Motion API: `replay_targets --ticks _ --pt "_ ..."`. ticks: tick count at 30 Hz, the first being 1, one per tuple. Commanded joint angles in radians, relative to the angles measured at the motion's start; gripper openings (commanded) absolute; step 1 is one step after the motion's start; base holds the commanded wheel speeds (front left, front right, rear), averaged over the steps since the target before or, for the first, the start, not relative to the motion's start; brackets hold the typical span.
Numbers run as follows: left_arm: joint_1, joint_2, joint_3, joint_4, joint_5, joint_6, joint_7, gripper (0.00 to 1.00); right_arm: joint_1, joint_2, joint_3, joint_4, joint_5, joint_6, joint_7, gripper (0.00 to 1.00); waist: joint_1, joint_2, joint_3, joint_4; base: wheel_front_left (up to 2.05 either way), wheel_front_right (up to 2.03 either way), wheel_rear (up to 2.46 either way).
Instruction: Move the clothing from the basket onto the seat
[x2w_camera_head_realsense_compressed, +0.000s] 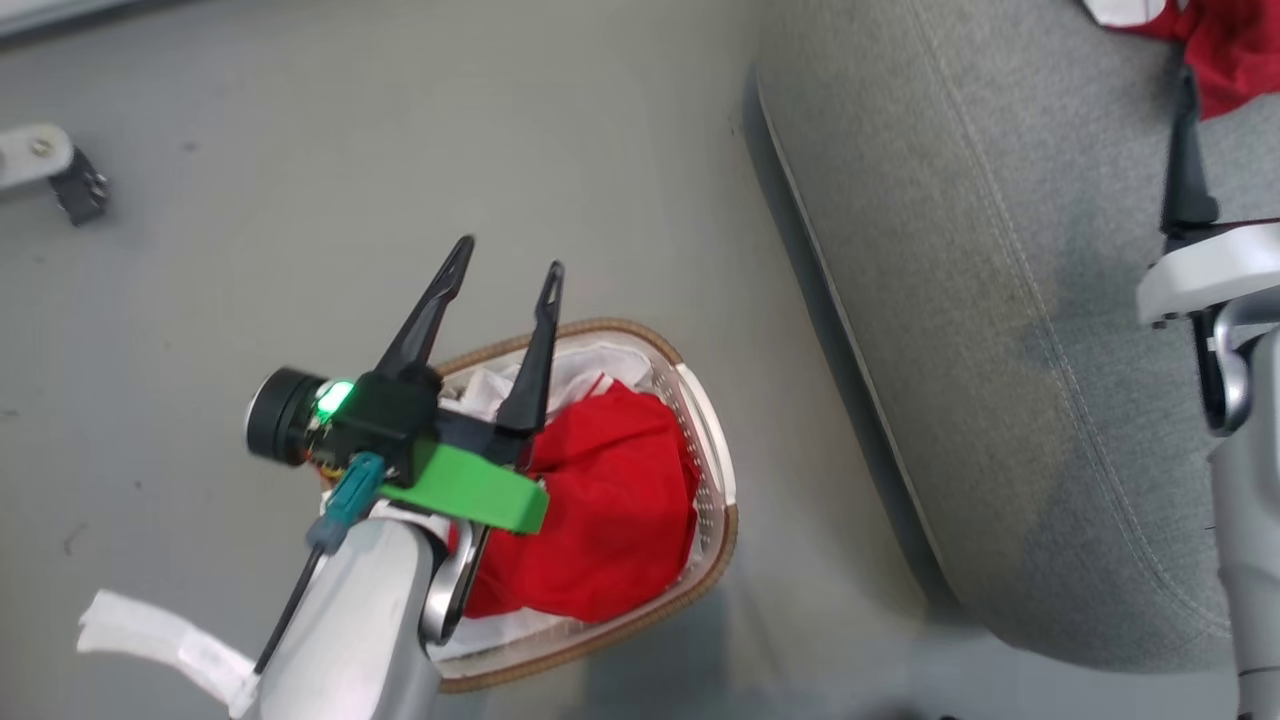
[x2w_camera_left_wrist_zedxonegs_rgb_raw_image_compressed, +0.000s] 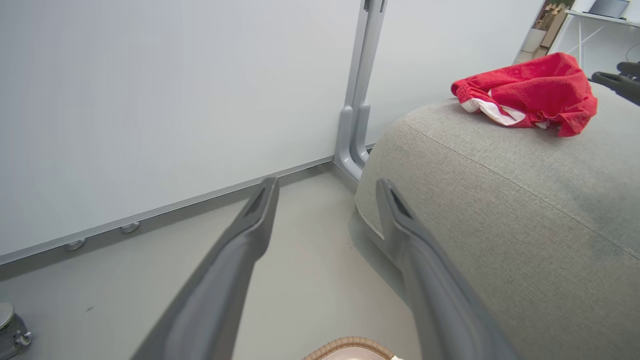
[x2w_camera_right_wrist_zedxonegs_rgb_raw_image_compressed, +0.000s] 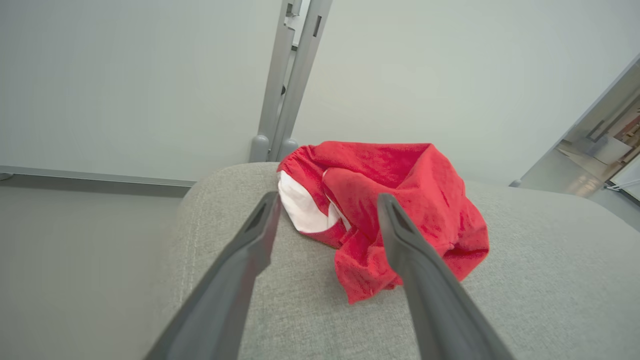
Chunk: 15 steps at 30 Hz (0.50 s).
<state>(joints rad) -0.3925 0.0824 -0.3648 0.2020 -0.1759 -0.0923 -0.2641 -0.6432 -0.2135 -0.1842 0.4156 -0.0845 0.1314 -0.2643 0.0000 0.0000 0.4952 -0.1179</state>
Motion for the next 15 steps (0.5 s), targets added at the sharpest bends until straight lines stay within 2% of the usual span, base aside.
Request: replay_targets --ticks 1,8,15 --pt "0.033 -0.005 0.019 0.0 -0.006 0.006 -0.001 1.0 0.028 0.008 0.01 -0.002 0.011 -0.001 0.0 1.0 0.0 0.0 -0.107 0.047 0.0 0.0 0.0" --pt "0.145 -0.024 0.128 -0.005 -0.03 0.019 -0.001 1.0 0.06 0.07 0.09 -0.003 0.055 -0.001 0.0 1.0 0.0 0.0 -0.219 0.097 0.0 0.0 0.0" --pt "0.256 -0.031 0.201 0.001 -0.04 0.034 -0.001 1.0 0.199 0.149 0.139 -0.072 0.095 -0.001 0.0 1.0 0.0 0.0 -0.306 0.131 0.0 0.0 0.0"
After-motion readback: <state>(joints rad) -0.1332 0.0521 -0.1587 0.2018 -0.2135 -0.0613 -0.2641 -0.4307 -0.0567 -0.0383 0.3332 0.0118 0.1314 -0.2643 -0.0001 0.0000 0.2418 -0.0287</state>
